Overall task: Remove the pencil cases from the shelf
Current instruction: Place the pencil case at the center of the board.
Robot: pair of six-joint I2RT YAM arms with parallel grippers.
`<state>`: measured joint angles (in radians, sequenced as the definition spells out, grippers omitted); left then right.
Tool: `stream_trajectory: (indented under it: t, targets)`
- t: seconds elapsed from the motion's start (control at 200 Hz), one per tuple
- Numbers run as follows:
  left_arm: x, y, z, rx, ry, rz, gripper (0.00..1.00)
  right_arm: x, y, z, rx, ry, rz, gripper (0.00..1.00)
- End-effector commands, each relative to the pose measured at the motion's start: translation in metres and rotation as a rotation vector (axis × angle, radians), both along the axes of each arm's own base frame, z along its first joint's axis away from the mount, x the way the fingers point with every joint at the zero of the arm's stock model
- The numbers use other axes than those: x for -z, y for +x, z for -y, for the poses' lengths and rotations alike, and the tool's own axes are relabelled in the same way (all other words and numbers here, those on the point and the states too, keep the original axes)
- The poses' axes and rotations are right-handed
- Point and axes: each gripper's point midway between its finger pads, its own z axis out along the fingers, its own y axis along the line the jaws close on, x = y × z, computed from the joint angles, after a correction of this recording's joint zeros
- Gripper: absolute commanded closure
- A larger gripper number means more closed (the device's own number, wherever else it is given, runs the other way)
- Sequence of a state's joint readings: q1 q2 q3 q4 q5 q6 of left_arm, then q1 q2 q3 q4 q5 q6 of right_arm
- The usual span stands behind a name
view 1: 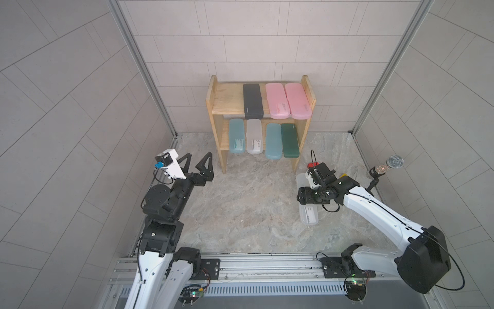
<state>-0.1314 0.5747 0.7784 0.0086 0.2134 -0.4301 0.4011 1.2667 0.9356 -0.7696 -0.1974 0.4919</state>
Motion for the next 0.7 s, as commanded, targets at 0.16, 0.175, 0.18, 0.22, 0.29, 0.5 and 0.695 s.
stream_trajectory:
  t: [0.16,0.175,0.18,0.22,0.29,0.5,0.695]
  targets:
    - [-0.007,-0.001,0.003,0.017,-0.010,-0.017,0.00,0.046,0.007,0.012,-0.035,-0.034,-0.178,0.36]
    - [-0.008,0.000,0.003,0.017,-0.010,-0.019,0.00,0.048,0.008,0.012,-0.035,-0.035,-0.181,0.36]
    - [-0.008,0.000,0.003,0.016,-0.009,-0.021,0.00,0.048,0.009,0.012,-0.035,-0.036,-0.183,0.36]
    - [-0.006,0.002,0.003,0.017,-0.007,-0.035,0.00,0.052,0.013,0.011,-0.036,-0.038,-0.188,0.36]
    - [-0.005,0.004,0.003,0.016,-0.020,-0.061,0.00,0.058,0.020,0.011,-0.037,-0.036,-0.199,0.36]
    - [-0.006,0.009,0.007,0.033,-0.047,-0.138,0.00,0.072,0.032,0.017,-0.027,-0.056,-0.227,0.31]
    - [-0.014,0.013,0.010,0.053,-0.087,-0.197,0.00,0.080,0.032,0.024,-0.045,-0.091,-0.239,0.08]
